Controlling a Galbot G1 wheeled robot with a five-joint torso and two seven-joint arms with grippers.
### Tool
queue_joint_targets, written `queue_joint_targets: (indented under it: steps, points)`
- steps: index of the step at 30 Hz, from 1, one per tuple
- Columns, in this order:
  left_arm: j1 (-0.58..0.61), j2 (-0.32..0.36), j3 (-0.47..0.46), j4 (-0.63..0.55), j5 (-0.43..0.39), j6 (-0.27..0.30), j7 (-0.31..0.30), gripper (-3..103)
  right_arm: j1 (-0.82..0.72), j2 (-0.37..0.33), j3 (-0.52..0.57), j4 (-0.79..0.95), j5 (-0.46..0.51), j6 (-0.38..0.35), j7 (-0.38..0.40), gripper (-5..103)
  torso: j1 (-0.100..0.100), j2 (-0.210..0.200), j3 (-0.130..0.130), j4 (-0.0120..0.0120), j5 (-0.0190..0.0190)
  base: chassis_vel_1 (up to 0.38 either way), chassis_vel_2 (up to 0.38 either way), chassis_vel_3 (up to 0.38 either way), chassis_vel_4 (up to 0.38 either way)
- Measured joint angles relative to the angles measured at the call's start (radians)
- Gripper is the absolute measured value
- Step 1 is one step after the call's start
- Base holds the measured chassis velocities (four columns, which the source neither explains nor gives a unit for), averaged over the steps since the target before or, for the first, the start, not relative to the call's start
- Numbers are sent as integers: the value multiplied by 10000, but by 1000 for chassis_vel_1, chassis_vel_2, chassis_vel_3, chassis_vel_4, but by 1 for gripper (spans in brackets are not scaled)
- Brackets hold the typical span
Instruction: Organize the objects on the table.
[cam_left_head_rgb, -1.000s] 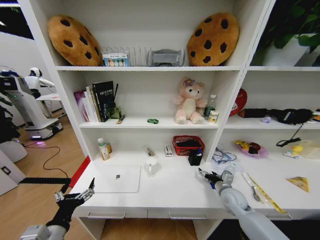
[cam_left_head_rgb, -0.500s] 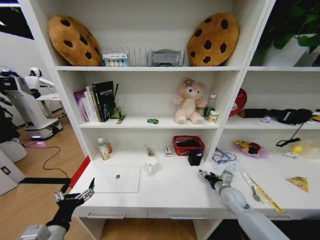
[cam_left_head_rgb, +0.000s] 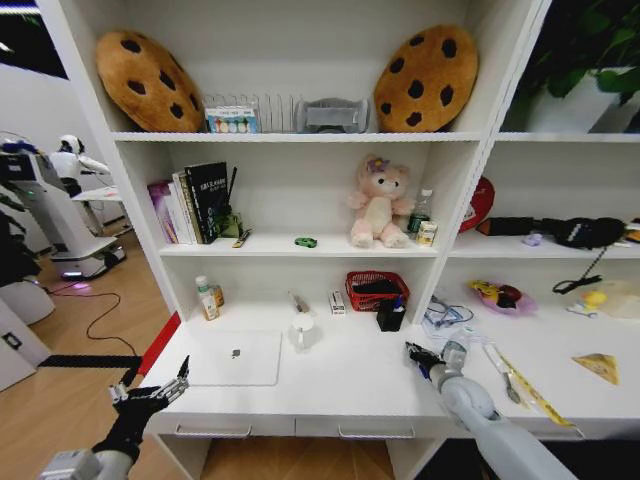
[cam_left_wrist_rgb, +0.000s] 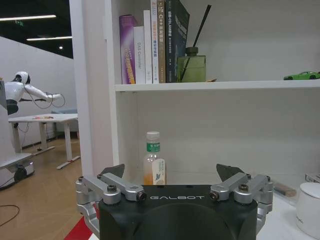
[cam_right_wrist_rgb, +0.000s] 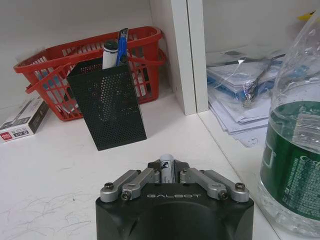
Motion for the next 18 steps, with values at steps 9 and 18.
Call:
queue_joint_targets:
  steps: [9,18]
  points:
    - [-1,1,0,0,-1,0,0,100,65,-68,-36,468,-22,187,-317,13,0,0,0,-1,1,0,0,0,0]
    - [0,0,0,0,0,0,0,100,879,-362,-406,1502,-878,929,-1109,13,0,0,0,1,-2,0,0,0,0]
